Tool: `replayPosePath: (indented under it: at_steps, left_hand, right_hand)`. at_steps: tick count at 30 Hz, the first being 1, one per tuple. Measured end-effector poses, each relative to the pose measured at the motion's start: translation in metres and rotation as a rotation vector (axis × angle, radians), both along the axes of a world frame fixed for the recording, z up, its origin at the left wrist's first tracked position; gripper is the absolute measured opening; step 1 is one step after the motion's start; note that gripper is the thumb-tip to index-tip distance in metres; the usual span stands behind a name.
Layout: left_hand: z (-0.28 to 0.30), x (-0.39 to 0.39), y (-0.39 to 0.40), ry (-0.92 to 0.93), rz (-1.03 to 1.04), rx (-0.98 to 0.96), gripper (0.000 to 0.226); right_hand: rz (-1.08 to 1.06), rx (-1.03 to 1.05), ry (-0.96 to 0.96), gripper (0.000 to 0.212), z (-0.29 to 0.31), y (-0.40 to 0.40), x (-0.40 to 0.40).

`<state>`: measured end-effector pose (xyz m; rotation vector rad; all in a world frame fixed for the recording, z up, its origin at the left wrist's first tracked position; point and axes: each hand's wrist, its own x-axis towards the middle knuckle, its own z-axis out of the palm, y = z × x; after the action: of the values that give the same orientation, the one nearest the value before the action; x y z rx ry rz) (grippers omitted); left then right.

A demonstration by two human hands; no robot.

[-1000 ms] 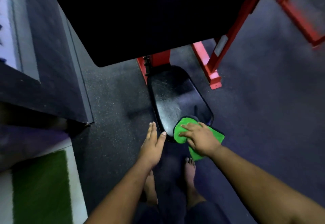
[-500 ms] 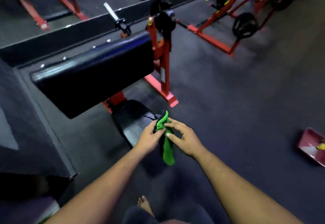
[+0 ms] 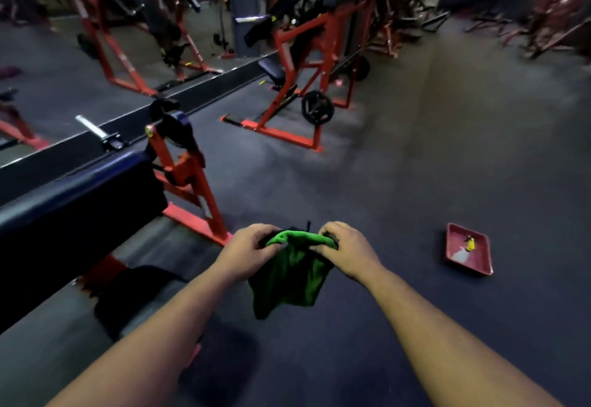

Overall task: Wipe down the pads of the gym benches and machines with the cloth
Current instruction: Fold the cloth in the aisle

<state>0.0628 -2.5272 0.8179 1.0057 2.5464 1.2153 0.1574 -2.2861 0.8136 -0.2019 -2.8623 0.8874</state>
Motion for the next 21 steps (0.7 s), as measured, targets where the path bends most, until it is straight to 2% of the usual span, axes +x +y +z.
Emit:
replayPosePath:
  at_steps: [5, 8, 12, 14, 18, 21]
  left_hand:
    - [0.029, 0.001, 0.067, 0.279, -0.029, -0.332, 0.042]
    - [0.044, -0.004, 0.104, 0.426, -0.099, -0.325, 0.038]
    - [0.052, -0.013, 0.142, 0.297, -0.152, -0.283, 0.039]
    - [0.05, -0.022, 0.154, 0.274, -0.16, -0.296, 0.031]
    - [0.052, -0.044, 0.18, 0.349, -0.149, -0.279, 0.022]
    - [0.052, -0.058, 0.2, 0.26, -0.102, -0.176, 0.02]
  right_hand:
    - [-0.131, -0.006, 0.01, 0.019, 0.042, 0.08, 0.037]
    - [-0.2, -0.101, 0.121, 0.015, 0.056, 0.121, 0.054]
    - [-0.302, -0.291, 0.22, 0.011, 0.068, 0.156, 0.072]
    - [-0.39, -0.306, 0.266, 0.011, 0.067, 0.174, 0.077]
    - [-0.552, -0.294, 0.33, 0.013, 0.072, 0.201, 0.083]
    - [-0.664, -0.337, 0.341, 0.016, 0.076, 0.21, 0.079]
